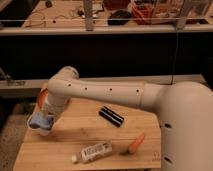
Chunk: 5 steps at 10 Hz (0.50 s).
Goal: Place the white sponge in the ceramic cup
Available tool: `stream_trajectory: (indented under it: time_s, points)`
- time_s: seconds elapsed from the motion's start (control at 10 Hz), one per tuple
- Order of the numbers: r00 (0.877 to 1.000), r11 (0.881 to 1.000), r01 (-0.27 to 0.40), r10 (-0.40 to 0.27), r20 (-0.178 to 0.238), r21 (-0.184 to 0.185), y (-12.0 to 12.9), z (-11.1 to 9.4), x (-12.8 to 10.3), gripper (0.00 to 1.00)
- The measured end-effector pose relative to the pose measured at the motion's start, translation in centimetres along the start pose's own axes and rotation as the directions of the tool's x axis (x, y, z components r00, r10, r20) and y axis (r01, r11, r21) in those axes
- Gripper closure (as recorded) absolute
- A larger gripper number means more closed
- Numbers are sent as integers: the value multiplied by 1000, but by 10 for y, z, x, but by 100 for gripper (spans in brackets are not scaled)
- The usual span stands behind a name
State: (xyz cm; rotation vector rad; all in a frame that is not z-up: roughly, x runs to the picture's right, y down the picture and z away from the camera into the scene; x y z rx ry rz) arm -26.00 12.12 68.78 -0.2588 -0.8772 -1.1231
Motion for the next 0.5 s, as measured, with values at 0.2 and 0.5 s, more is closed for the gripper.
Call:
stream_trajectory:
  time_s: [0.2, 0.5]
  points:
    - [1000, 1000, 1, -1, -6, 10, -2, 0, 0, 20]
    - [999, 999, -28, 29, -29, 37, 1, -3, 1, 20]
